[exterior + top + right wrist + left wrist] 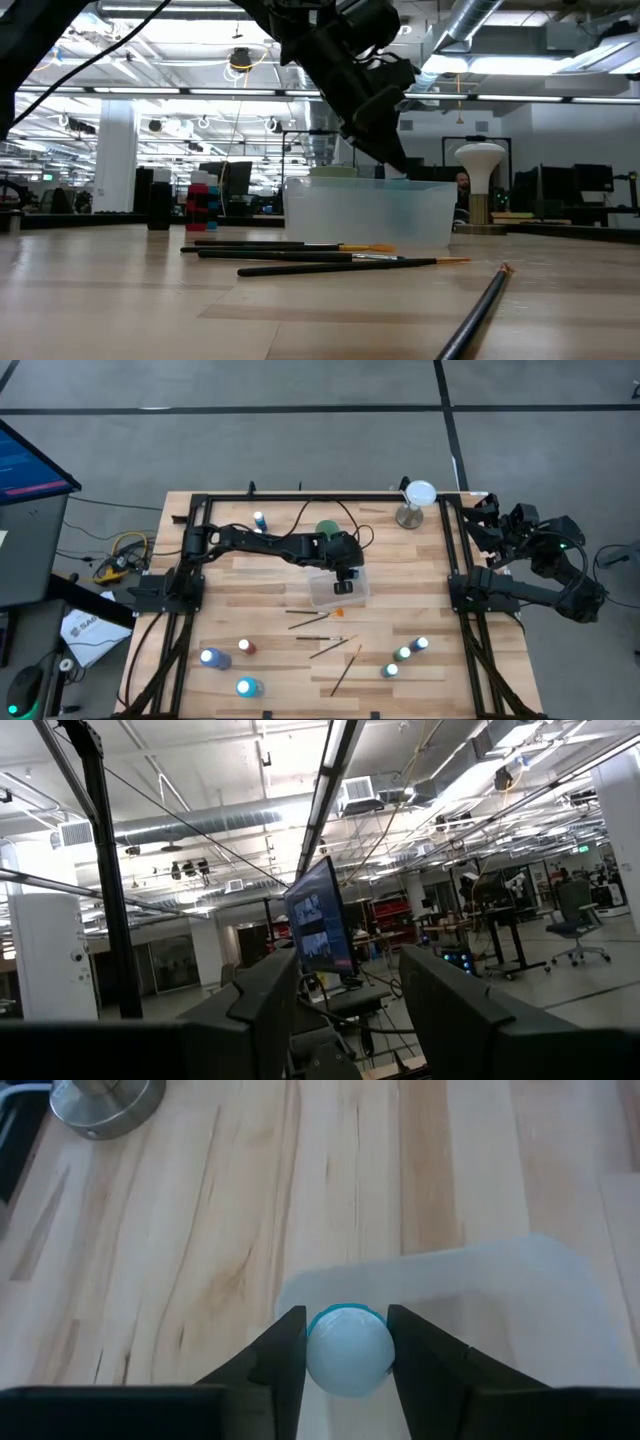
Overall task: Pick & Place Paint Supplies
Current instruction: Put the small light blue paint bottle into the transparent bin, then put the blue paint bottle into the transparent bin
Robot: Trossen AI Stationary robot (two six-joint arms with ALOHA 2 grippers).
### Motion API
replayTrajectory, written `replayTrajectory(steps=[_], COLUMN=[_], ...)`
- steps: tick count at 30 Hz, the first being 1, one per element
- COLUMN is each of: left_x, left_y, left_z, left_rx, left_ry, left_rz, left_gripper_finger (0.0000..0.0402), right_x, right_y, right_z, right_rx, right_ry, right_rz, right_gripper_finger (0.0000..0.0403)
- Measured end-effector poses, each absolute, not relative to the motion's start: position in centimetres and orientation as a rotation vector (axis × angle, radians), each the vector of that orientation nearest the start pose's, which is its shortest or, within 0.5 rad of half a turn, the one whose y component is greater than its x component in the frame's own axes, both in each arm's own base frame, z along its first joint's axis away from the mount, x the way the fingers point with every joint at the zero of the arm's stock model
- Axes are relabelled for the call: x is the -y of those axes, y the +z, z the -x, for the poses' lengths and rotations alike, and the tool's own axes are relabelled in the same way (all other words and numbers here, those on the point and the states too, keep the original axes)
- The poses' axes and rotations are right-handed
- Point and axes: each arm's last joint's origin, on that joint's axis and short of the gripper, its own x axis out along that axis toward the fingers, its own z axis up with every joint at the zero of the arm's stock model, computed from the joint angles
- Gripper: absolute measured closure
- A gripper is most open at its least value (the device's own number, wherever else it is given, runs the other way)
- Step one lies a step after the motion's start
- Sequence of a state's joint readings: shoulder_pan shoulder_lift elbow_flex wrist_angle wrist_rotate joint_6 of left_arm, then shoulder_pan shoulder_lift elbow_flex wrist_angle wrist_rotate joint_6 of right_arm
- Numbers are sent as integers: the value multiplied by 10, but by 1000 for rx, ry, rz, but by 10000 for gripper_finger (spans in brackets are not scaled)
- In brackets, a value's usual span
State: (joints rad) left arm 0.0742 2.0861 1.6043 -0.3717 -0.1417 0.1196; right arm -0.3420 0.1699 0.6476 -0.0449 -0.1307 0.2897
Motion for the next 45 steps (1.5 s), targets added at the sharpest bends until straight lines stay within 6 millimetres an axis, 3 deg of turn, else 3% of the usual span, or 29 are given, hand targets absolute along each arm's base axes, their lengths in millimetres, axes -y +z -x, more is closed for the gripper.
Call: replayTrajectory(steps=[11, 20, 25, 28, 31, 34, 37, 40, 45], left_x=[-38, -33, -32, -33, -37, -51, -74, -99, -133], left_y=[200, 202, 225, 254, 290, 319, 335, 332, 311], left_z=[-457, -458, -453, -444, -422, -388, -348, -308, -260], left_rx=[-865, -842, -785, -722, -705, -748, -778, -811, -829], left_ry=[149, 139, 152, 180, 257, 415, 586, 739, 913], left_rz=[-145, -152, -154, -163, -207, -229, -135, 6, 184], left_gripper_finger=[268, 209, 188, 186, 186, 185, 182, 180, 180], right_x=[9, 9, 9, 9, 9, 9, 9, 9, 9], right_y=[354, 354, 354, 354, 355, 354, 354, 354, 354], right_z=[-36, -36, -36, -36, -36, -36, -36, -36, -36], right_rx=[447, 447, 447, 447, 448, 447, 448, 447, 447], right_ry=[-145, -145, -145, -145, -145, -145, -146, -146, -147], right_rz=[-183, -183, -183, -183, -183, -183, -182, -182, -182], right_gripper_finger=[230, 230, 230, 230, 230, 230, 230, 230, 230])
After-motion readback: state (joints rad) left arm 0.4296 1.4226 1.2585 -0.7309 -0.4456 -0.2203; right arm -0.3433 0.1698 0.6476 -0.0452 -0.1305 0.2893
